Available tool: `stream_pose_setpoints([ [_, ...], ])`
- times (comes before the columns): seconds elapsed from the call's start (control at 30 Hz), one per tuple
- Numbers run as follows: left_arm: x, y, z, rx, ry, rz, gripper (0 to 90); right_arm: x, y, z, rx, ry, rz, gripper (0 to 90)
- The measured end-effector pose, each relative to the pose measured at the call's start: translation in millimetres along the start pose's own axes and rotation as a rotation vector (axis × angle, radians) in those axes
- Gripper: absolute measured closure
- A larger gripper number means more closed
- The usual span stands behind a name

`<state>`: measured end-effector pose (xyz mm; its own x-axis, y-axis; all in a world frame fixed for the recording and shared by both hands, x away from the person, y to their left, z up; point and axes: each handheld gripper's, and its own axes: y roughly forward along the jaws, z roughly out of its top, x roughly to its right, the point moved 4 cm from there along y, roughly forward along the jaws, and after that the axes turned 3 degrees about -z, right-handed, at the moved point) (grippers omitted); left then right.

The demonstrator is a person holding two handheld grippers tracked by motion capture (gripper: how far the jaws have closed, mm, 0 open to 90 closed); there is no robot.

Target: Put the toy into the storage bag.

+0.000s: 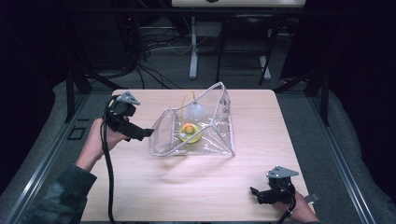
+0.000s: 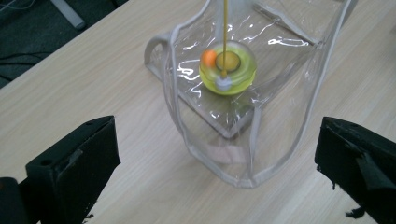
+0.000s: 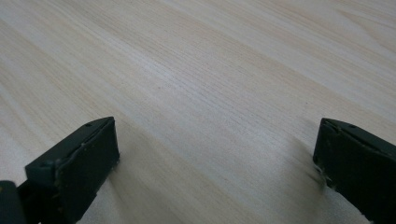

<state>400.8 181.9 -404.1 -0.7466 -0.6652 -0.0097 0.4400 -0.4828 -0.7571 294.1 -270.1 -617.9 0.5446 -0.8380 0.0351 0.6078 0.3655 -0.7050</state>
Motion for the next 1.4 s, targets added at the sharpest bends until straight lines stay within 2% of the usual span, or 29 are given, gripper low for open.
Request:
stream_pose_setpoints([
  [0.17,-0.2,1.4,-21.8,-0.014,-0.016,0.014,0.0,-0.1,0.1,0.0,0.001,0.002,0.0,0.0],
  [0.2,-0.9,4.6,-30.6,-0.022,-0.034,0.014,0.0,-0.1,0.1,0.0,0.001,0.001,-0.001,0.0],
  [0.23,-0.9,4.6,-30.6,-0.022,-0.034,0.014,0.0,-0.1,0.1,0.0,0.001,0.002,0.0,0.0],
  [0.27,-0.8,7.3,-38.7,-0.034,-0.04,0.018,0.0,-0.1,0.0,0.0,0.0,0.001,0.0,0.0],
  [0.43,1.0,11.0,-54.5,-0.039,-0.048,0.027,0.0,-0.1,0.1,0.0,0.0,0.001,0.0,0.0],
  [0.57,2.8,19.1,-76.4,-0.058,-0.068,0.018,0.0,-0.1,0.1,0.0,0.001,0.001,0.0,0.0],
  [0.63,2.9,21.7,-80.9,-0.069,-0.074,0.019,0.0,-0.1,0.1,0.0,0.001,0.001,0.0,0.0],
  [0.7,2.9,27.3,-92.6,-0.08,-0.093,0.012,0.0,-0.1,0.1,0.0,0.001,0.001,0.0,0.0],
  [0.83,4.8,32.5,-103.0,-0.081,-0.112,0.003,0.0,-0.1,0.1,0.0,0.001,0.002,-0.001,0.0],
  [0.9,7.5,38.2,-112.6,-0.094,-0.118,-0.019,0.0,-0.3,0.1,0.0,0.002,0.004,-0.002,0.0],
  [1.0,9.1,42.6,-118.3,-0.1,-0.124,-0.025,0.0,-0.3,0.1,0.0,0.002,0.004,-0.002,0.0],
  [1.03,10.1,45.5,-122.9,-0.1,-0.137,-0.033,0.0,-0.3,0.1,0.0,0.002,0.004,-0.002,0.0],
  [1.17,12.1,49.8,-129.7,-0.102,-0.14,-0.03,0.0,-0.4,0.1,0.0,0.002,0.004,-0.003,0.0],
  [1.27,12.8,54.3,-137.4,-0.104,-0.174,-0.035,0.0,-0.4,0.1,0.0,0.002,0.005,-0.003,0.0],
  [1.4,14.0,64.4,-149.9,-0.088,-0.213,-0.064,0.0,-0.4,0.1,-0.1,0.002,0.005,-0.003,0.0],
])
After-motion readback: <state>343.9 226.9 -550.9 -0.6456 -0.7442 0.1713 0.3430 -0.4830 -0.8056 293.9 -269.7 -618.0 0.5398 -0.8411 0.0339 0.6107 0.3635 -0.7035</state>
